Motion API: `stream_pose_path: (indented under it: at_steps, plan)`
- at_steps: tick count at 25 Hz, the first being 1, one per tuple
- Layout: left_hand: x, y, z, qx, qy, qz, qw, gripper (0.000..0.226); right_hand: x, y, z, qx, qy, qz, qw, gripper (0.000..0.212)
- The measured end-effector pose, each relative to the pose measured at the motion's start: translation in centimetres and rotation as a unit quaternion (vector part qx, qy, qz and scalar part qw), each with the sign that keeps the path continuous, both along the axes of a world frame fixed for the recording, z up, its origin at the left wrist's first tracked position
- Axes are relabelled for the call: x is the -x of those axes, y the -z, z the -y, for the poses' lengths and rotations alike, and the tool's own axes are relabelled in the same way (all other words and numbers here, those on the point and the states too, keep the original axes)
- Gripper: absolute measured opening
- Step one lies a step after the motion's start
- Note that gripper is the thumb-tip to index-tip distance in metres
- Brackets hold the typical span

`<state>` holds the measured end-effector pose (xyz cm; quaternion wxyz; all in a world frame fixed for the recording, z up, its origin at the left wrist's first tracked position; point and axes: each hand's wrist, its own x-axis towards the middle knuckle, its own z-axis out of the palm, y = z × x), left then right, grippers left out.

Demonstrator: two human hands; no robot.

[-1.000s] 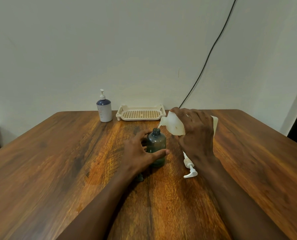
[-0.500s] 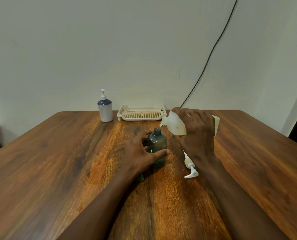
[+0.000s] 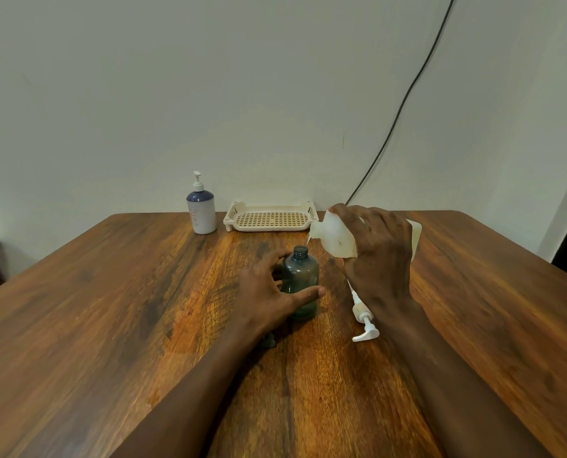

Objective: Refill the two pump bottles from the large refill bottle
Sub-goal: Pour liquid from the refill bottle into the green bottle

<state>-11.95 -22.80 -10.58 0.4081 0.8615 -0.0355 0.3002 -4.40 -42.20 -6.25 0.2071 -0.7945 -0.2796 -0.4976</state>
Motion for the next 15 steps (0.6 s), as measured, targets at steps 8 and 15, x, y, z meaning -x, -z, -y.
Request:
stream_pose_path:
  at_steps: [8, 15]
  plan:
    - [-0.05, 0.10, 0.00, 0.003, 0.001, 0.001, 1.000, 0.096, 0.30, 0.00, -0.13, 0.003, 0.005, -0.006, 1.000, 0.092]
    - [-0.07, 0.13, -0.08, 0.003, 0.004, -0.003, 1.000, 0.099, 0.27, -0.03, -0.31, -0.002, 0.007, -0.001, 1.000, 0.092]
